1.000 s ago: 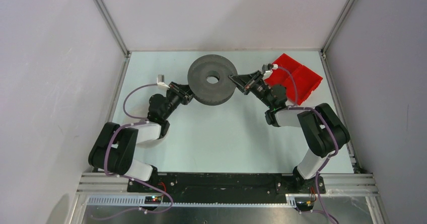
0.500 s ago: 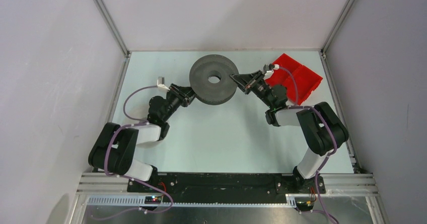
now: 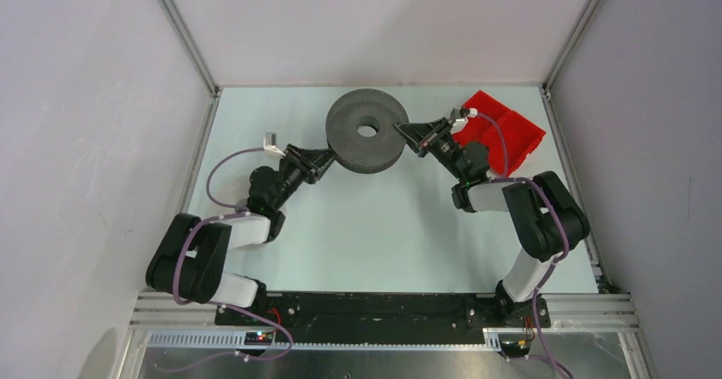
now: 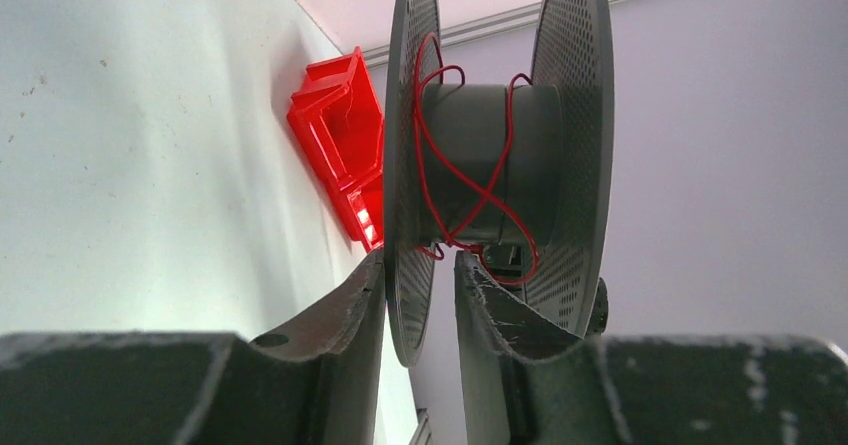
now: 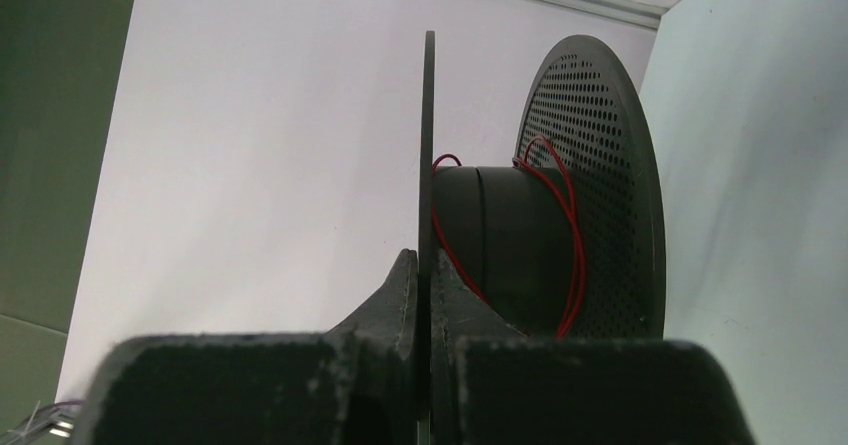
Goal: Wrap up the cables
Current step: Place the cable reel at the center of the board.
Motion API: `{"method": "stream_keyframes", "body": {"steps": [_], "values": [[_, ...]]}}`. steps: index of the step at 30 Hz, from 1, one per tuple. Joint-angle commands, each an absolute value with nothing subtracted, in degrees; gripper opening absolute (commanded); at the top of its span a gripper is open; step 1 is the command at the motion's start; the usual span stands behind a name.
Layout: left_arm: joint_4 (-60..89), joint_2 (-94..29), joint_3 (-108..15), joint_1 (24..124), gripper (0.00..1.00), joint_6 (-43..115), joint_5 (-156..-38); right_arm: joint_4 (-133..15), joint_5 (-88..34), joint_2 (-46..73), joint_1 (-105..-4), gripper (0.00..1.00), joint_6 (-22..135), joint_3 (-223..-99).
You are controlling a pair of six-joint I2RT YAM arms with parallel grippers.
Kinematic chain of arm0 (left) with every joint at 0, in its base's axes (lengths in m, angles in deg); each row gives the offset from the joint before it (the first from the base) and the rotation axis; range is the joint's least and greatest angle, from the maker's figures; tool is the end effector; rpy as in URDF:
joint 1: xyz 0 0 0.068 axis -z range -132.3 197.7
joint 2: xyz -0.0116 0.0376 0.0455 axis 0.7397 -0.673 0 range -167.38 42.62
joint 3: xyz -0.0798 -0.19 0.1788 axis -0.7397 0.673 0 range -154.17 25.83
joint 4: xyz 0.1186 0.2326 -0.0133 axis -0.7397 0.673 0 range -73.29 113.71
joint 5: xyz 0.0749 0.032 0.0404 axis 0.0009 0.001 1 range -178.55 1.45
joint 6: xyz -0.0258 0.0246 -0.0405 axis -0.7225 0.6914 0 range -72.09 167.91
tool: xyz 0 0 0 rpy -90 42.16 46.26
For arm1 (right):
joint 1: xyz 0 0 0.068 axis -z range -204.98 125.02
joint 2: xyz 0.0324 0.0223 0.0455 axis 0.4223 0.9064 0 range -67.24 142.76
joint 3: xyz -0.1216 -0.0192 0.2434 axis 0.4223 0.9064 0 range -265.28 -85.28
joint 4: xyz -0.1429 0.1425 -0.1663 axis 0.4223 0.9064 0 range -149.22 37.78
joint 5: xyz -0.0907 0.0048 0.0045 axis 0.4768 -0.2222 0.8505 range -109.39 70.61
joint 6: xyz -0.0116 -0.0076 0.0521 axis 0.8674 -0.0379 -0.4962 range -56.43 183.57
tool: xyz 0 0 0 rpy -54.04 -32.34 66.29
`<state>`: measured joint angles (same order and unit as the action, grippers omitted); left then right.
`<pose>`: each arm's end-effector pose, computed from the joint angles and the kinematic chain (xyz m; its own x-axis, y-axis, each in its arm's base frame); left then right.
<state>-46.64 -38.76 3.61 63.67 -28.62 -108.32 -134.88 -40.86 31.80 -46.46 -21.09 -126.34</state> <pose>0.2513 -0.0845 0.2028 -0.5507 -0.7944 -0.2562 0.2041 0.1695 -0.9642 0.3156 0.1382 0.2308 -0.6360 0.7455 -0.1993 -0.3433 -0.0420 0.9383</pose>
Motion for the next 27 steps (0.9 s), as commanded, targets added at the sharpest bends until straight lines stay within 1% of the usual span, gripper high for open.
{"method": "stream_keyframes", "body": {"steps": [1,6,10,16,17,22,27], "values": [[-50.7,-35.3,4.5,63.6,0.34,-28.0,-108.3,-140.6,-38.5,32.7,-45.4,0.0,-20.6,-128.7],[-50.0,-31.1,7.4,61.2,0.33,-26.0,-107.8,-139.1,-38.7,34.5,-44.5,0.0,-18.5,-129.0],[-43.9,-24.9,6.8,59.6,0.35,-21.2,-109.7,-137.5,-39.1,36.7,-44.1,0.0,-16.4,-129.9],[-24.8,-15.5,1.8,57.5,0.39,-10.5,-110.9,-139.2,-38.8,42.3,-43.5,0.0,-16.4,-133.5],[-23.3,-14.0,0.6,57.1,0.4,-8.2,-111.2,-138.9,-38.8,43.6,-43.5,0.0,-16.2,-134.1],[-10.3,-10.0,-4.6,56.2,0.41,0.0,-114.5,-137.1,-38.5,48.7,-43.5,0.0,-15.5,-139.0],[5.6,-7.1,-11.9,56.2,0.42,14.6,-117.0,-134.6,-38.2,52.9,-43.5,0.0,-15.1,-143.9]]}}
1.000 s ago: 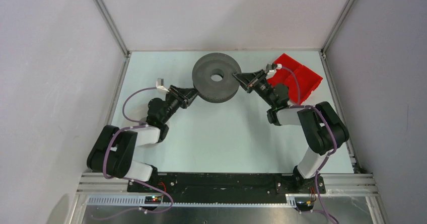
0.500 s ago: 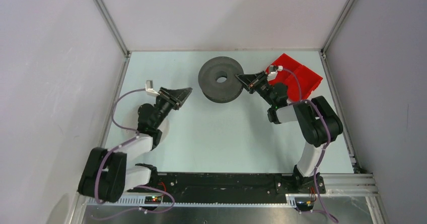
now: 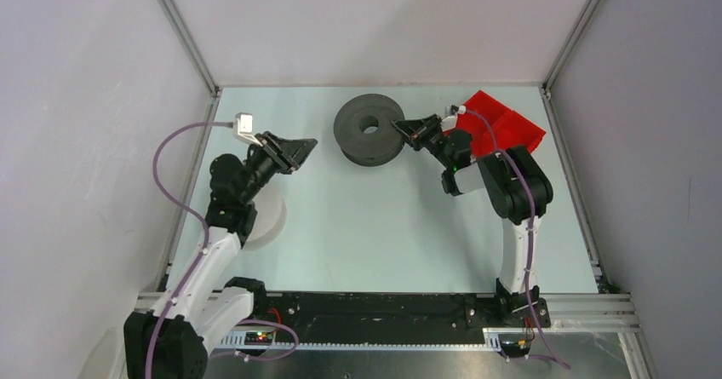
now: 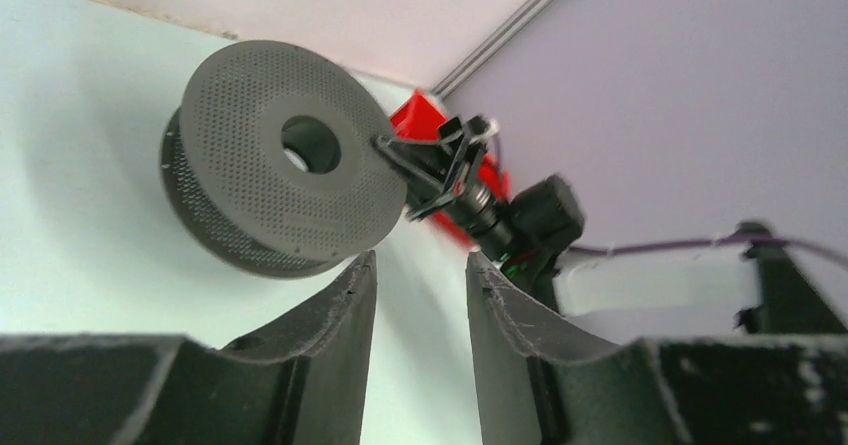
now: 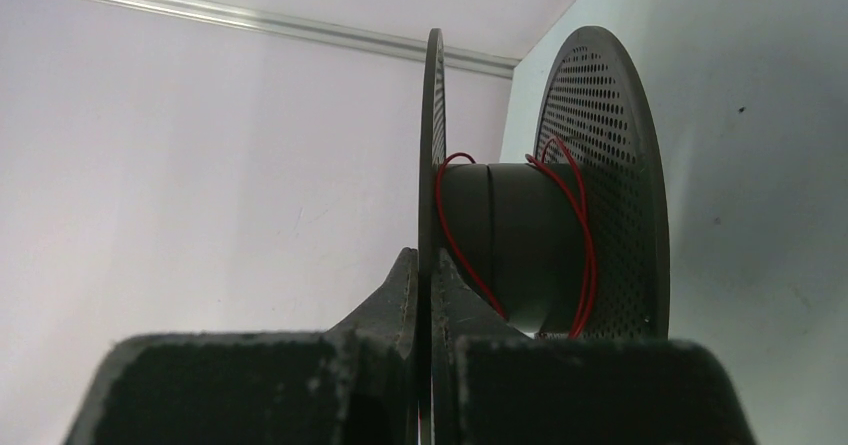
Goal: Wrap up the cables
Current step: Place the cable reel at the center of the board.
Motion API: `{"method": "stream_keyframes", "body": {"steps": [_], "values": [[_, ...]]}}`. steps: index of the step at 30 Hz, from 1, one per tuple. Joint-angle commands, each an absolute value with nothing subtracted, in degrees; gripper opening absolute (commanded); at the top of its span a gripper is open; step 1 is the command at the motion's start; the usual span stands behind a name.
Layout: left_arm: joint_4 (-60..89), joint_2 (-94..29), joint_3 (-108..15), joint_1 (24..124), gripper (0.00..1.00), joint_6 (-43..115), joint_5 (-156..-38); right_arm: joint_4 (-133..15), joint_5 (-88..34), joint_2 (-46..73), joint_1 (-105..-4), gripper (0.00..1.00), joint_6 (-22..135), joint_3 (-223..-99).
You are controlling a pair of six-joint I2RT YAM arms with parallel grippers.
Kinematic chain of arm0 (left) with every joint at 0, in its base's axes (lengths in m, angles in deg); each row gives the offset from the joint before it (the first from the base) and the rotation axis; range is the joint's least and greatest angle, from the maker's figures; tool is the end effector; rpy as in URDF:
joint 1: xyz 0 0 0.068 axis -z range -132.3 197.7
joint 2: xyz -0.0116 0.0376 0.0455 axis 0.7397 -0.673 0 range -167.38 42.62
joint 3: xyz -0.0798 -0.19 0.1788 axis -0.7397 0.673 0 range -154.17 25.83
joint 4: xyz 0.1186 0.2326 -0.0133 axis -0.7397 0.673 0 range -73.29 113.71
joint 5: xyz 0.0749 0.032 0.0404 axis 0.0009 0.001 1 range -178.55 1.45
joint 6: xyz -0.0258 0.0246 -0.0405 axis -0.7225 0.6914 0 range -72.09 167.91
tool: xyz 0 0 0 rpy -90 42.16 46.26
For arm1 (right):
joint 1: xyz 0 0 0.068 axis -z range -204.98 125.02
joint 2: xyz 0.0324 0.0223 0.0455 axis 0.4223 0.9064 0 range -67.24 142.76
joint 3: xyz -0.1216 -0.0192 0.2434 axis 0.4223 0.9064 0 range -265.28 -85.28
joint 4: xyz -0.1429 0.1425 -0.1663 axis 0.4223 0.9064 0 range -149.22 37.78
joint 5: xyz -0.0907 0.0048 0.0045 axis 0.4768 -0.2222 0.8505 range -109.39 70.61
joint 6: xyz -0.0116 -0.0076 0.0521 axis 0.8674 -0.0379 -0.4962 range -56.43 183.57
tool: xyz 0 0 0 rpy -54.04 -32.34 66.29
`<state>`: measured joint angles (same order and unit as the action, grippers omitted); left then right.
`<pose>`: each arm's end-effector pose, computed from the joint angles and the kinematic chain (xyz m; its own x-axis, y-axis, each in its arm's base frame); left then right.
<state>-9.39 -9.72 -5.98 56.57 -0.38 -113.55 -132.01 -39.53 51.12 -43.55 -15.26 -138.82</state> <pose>0.2101 -0.0480 0.3032 -0.3507 -0.6302 -0.6928 0.4410 0.5414 -0.7158 0.3850 0.1423 0.1645 -0.5849 0.7752 -0.2387 -0.2495 0.1080 0.9623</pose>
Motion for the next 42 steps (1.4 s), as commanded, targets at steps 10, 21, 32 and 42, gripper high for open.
{"method": "stream_keyframes", "body": {"steps": [10,21,32,42], "values": [[25.4,-0.4,-14.2,55.9,0.49,30.8,-102.7,-128.8,-36.1,59.4,-43.3,0.13,-12.4,-150.5],[26.4,3.1,-13.7,55.9,0.5,31.9,-102.0,-116.4,-33.7,55.7,-42.3,0.41,-7.2,-150.0],[28.0,3.8,-13.4,55.9,0.56,29.0,-91.8,-86.5,-27.6,40.8,-40.8,0.54,3.2,-149.3],[32.0,1.7,-12.3,55.5,0.67,22.6,-73.0,-72.5,-22.1,29.5,-40.7,0.58,14.3,-148.7]]}}
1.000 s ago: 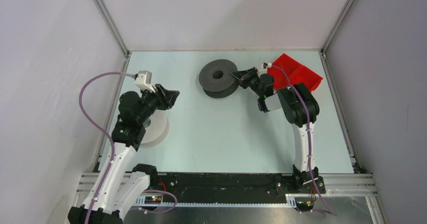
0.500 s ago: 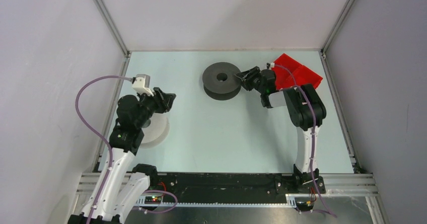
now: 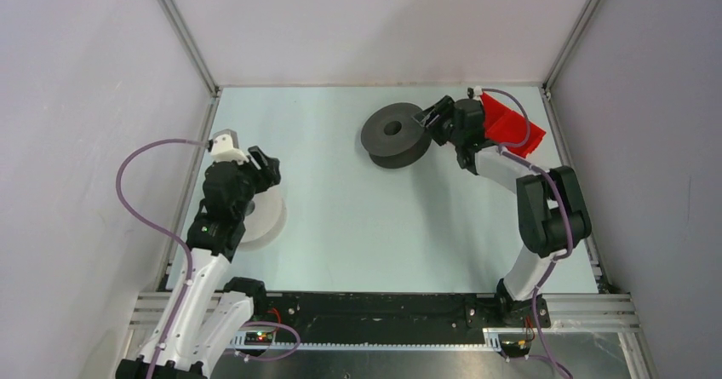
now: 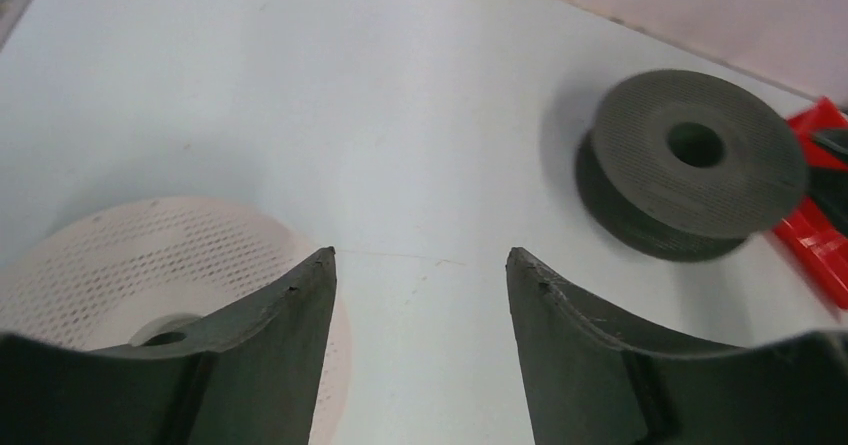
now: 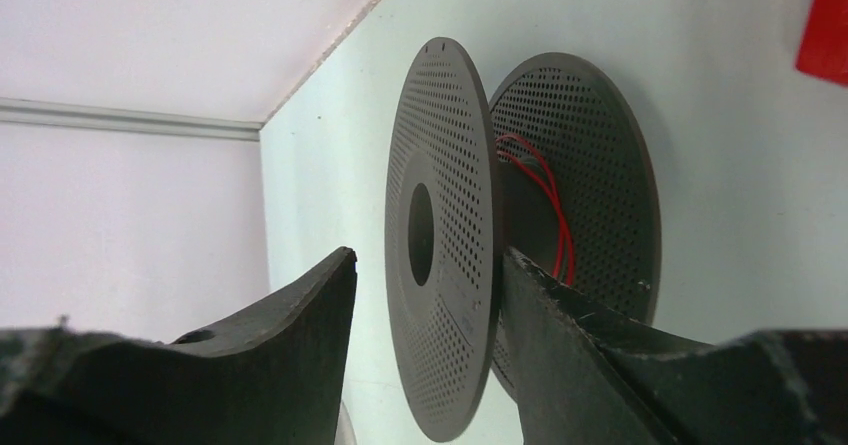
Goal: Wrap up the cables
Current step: Place the cable reel at the center of the board, then pick up the cable reel from the center of the board.
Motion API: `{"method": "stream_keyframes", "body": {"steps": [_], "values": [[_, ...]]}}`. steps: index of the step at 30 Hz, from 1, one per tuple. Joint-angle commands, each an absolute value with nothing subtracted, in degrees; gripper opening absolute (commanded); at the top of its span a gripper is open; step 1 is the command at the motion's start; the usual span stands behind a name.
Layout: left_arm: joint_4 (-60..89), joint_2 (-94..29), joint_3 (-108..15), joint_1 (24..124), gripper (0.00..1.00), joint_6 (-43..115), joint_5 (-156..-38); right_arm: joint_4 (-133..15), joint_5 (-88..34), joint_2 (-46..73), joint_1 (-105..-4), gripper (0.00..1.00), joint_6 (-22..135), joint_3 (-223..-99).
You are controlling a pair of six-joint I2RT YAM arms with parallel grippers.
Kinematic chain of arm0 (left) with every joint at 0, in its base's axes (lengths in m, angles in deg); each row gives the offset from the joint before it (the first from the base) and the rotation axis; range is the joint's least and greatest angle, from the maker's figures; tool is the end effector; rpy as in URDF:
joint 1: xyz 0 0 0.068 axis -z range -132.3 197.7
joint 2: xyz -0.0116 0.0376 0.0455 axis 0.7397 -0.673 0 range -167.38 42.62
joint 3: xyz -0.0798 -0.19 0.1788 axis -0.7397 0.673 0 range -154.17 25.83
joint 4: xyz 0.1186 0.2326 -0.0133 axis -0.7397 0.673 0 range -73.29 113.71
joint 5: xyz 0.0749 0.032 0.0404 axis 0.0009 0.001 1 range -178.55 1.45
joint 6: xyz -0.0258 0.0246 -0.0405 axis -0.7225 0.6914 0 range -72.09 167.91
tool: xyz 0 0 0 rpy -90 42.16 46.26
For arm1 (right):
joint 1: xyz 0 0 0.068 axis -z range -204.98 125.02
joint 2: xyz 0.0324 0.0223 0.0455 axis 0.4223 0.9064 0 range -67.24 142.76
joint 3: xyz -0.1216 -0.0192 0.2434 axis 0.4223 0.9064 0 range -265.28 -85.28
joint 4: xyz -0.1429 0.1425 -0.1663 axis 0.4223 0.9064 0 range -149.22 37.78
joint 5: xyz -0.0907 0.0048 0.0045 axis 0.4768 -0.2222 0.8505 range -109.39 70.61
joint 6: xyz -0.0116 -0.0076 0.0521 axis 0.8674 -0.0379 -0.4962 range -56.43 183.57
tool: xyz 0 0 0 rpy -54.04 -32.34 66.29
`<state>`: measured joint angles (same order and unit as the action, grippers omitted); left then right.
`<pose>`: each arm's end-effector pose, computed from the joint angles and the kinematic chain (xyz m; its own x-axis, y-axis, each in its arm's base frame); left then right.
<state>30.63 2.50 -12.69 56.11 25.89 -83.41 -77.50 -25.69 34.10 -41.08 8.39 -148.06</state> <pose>0.1689 -0.0217 0.3075 -0.2678 -0.3380 -0.9022 -0.0435 0.9397 -0.3391 0.3866 0.1157 0.2286 -0.4976 0.7057 -0.5044 0.0595 0.6079 0.7918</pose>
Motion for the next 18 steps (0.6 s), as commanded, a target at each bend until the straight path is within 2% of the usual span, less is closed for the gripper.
{"method": "stream_keyframes", "body": {"steps": [1,7,18], "values": [[32.4,1.3,-12.3,55.5,0.68,22.4,-72.3,-72.1,-22.7,29.3,-40.4,0.58,14.6,-148.6],[33.6,-1.0,-12.8,55.5,0.67,22.2,-69.6,-75.7,-29.2,33.6,-39.4,0.56,14.0,-148.4],[34.0,-2.4,-13.2,55.4,0.67,22.9,-66.8,-82.4,-32.4,41.5,-39.9,0.55,13.1,-149.2]]}}
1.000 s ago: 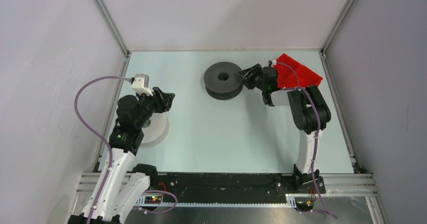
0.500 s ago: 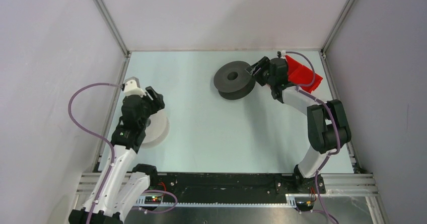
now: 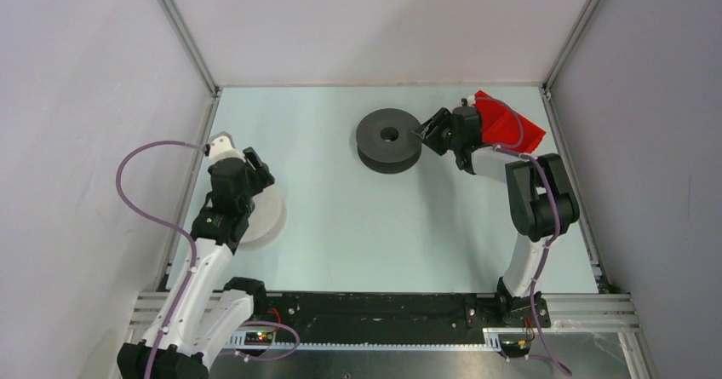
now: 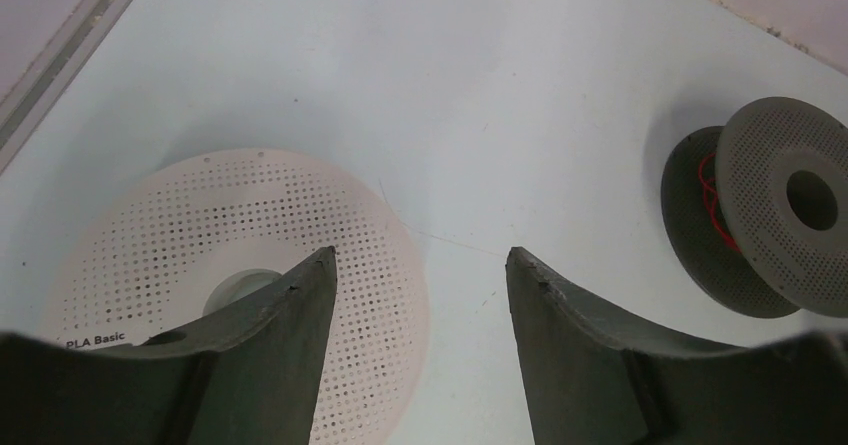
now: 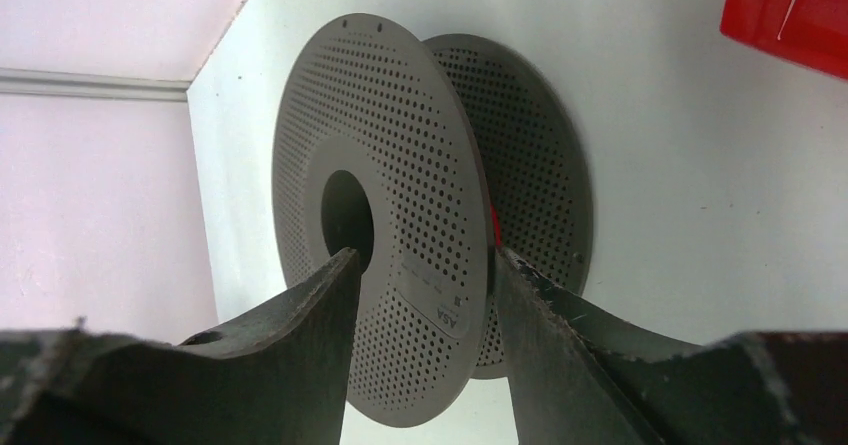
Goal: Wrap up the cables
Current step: Pick up the cable reel from the center of the board.
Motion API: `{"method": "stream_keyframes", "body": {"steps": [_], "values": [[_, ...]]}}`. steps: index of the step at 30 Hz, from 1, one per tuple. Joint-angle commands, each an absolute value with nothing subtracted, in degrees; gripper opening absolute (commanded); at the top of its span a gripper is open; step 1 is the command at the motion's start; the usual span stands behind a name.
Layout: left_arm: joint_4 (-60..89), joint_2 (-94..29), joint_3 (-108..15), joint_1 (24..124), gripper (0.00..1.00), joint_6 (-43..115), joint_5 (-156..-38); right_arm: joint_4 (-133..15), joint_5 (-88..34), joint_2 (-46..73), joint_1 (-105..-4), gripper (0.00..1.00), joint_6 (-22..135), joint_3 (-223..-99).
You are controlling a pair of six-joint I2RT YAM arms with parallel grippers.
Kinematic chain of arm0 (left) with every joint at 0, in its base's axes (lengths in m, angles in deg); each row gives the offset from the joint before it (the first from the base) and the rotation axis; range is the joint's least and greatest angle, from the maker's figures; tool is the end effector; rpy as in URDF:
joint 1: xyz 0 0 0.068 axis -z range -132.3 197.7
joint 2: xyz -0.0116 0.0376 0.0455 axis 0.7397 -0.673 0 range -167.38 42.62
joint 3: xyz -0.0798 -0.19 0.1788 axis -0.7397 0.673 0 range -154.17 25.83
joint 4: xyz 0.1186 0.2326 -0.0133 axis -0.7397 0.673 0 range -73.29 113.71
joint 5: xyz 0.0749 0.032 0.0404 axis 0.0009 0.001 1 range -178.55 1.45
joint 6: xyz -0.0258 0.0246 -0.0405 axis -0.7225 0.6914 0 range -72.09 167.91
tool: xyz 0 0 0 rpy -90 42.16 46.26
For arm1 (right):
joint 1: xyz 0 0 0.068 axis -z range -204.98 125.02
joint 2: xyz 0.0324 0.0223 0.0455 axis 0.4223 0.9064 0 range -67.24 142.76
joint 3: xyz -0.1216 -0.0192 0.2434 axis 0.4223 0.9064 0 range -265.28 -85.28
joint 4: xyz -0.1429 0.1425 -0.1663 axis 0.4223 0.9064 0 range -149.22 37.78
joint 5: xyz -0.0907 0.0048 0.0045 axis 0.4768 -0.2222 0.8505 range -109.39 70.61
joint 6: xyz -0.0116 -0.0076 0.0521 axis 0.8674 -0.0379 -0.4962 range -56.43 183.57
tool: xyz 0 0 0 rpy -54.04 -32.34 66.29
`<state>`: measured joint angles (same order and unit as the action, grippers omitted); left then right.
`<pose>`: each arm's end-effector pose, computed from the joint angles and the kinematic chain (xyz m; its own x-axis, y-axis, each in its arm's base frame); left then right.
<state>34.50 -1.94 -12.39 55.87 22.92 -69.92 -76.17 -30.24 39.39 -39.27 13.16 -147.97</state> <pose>0.1802 -0.0144 0.2873 -0.3016 -0.3612 -0.8824 -0.3106 0.9122 -0.2673 0.3963 0.1079 0.1901 -0.5923 0.6302 -0.5021 0.0808 0.6664 0.7412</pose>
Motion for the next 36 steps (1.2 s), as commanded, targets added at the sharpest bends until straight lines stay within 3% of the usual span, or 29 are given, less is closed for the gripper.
{"method": "stream_keyframes", "body": {"steps": [1,8,13,19,30,36], "values": [[34.0,-2.6,-13.2,55.4,0.67,23.0,-66.5,-82.4,-32.4,42.5,-40.1,0.55,13.2,-149.5],[35.5,-4.5,-13.7,55.4,0.72,22.7,-64.4,-74.4,-28.1,40.0,-41.1,0.56,20.1,-152.0],[35.9,-8.2,-13.9,55.3,0.79,22.1,-65.8,-64.4,-23.7,32.0,-39.5,0.57,27.6,-152.1],[38.8,-11.9,-14.8,52.6,0.82,17.5,-60.8,-63.5,-23.9,21.1,-39.0,0.58,32.4,-148.5],[42.4,-7.8,-9.1,29.8,0.84,1.8,-63.3,-71.2,-33.4,9.1,-38.9,0.57,30.9,-139.8],[39.9,-4.1,-1.1,19.6,0.83,-3.5,-72.7,-73.5,-35.7,8.6,-37.9,0.56,28.9,-138.5]]}}
